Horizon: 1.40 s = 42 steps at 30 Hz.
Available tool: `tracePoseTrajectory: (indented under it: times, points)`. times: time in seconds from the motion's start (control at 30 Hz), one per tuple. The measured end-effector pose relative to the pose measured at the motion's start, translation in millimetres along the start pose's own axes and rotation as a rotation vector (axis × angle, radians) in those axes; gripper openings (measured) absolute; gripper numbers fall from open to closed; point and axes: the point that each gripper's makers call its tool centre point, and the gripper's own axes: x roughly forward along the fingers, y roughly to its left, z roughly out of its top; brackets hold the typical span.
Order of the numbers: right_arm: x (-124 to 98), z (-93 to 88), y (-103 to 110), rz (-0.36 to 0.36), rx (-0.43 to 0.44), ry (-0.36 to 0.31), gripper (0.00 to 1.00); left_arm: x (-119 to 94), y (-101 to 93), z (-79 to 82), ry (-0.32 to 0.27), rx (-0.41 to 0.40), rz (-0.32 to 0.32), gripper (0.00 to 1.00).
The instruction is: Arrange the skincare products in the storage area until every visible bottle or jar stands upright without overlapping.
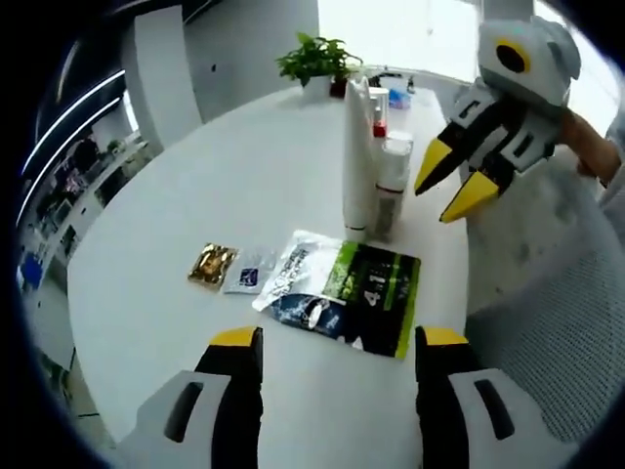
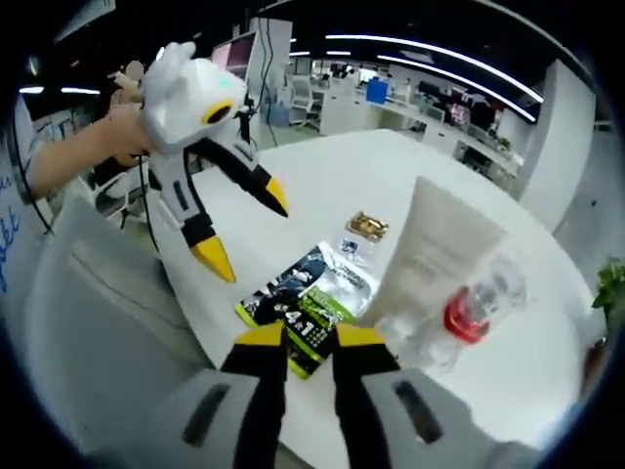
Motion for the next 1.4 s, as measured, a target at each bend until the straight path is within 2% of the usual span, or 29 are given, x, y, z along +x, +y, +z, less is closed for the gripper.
tracePoseTrajectory:
  times: [0.17, 0.23, 0.33, 0.6, 0.77, 0.83, 0.97, 1.2, 1.4]
  points:
    - [-17, 11.0, -6, -0.028, -0.011, -0.047, 0.21, -13, -4.8, 5.1, -0.038, -0.037, 0.019, 0.63]
    - [-24, 14.5, -9, -0.04, -0.012, -0.064, 0.22, -17, -7.4, 5.6, -0.039, -0.041, 0.018, 0.63]
    - [-29, 15.4, -14, -0.054, -0.015, -0.075, 0.27, -21, -6.6, 7.4, -0.037, -0.032, 0.05, 0.66]
    - [-42, 6.2, -27, -0.086, -0.004, -0.082, 0.37, -38, -6.2, 18.8, -0.062, -0.063, 0.124, 0.74]
    - [-49, -3.1, -35, -0.099, 0.024, -0.08, 0.49, -45, -5.0, 23.2, -0.085, -0.09, 0.165, 0.79]
    - [-52, -6.2, -38, -0.105, 0.034, -0.083, 0.52, -46, -6.5, 23.9, -0.088, -0.09, 0.169, 0.8]
    - [-57, -10.8, -43, -0.107, 0.044, -0.086, 0.57, -45, -11.8, 26.3, -0.092, -0.093, 0.173, 0.87]
    - [-64, -19.4, -52, -0.102, 0.041, -0.088, 0.66, -50, -10.4, 27.8, -0.104, -0.132, 0.223, 0.91]
    - [-67, -25.8, -53, -0.065, 0.021, -0.097, 0.72, -55, -7.9, 28.5, -0.113, -0.173, 0.296, 0.94]
